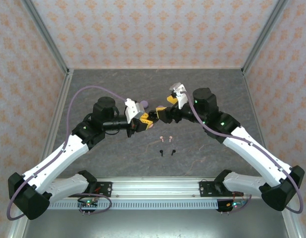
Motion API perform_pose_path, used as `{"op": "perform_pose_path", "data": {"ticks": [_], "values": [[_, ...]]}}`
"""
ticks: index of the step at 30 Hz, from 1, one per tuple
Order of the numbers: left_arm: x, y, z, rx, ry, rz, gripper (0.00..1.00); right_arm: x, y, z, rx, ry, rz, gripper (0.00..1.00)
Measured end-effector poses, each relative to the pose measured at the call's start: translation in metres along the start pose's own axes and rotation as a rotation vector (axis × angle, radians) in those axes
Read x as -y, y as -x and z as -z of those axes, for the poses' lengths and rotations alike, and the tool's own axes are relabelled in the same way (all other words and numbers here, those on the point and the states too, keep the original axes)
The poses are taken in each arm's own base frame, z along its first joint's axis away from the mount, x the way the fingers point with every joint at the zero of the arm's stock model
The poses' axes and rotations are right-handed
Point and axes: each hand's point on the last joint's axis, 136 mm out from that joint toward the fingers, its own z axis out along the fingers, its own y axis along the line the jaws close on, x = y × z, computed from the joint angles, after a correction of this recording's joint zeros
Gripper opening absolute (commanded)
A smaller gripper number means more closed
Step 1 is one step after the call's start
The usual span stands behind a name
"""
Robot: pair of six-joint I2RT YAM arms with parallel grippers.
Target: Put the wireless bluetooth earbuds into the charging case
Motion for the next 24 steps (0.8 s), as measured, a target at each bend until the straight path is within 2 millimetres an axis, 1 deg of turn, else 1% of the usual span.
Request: {"op": "perform_pose_path", "data": {"ticks": [3, 6, 10, 12, 15, 17, 20, 24], "values": [[0.001, 0.000, 0.003, -0.001, 0.009, 0.000, 0.00, 0.004, 0.001, 0.009, 0.004, -0.035, -0.027, 0.73], [0.005, -0.001, 0.012, 0.007, 0.026, -0.007, 0.00, 0.009, -0.009, 0.011, -0.031, -0.073, -0.076, 0.68], [0.012, -0.004, 0.024, 0.022, 0.047, -0.009, 0.00, 0.018, -0.033, 0.010, -0.124, -0.122, -0.164, 0.57], [0.014, -0.005, 0.028, 0.025, 0.054, -0.005, 0.00, 0.020, -0.048, 0.007, -0.181, -0.135, -0.216, 0.53], [0.016, -0.006, 0.032, 0.030, 0.057, -0.001, 0.00, 0.023, -0.079, -0.003, -0.295, -0.157, -0.303, 0.50], [0.018, -0.009, 0.033, 0.025, 0.057, 0.003, 0.00, 0.023, -0.109, -0.013, -0.398, -0.171, -0.358, 0.50], [0.018, -0.012, 0.034, 0.015, 0.059, 0.010, 0.00, 0.013, -0.153, -0.024, -0.553, -0.181, -0.413, 0.50], [0.019, -0.015, 0.035, 0.005, 0.058, 0.017, 0.00, 0.001, -0.197, -0.033, -0.729, -0.193, -0.463, 0.49]]}}
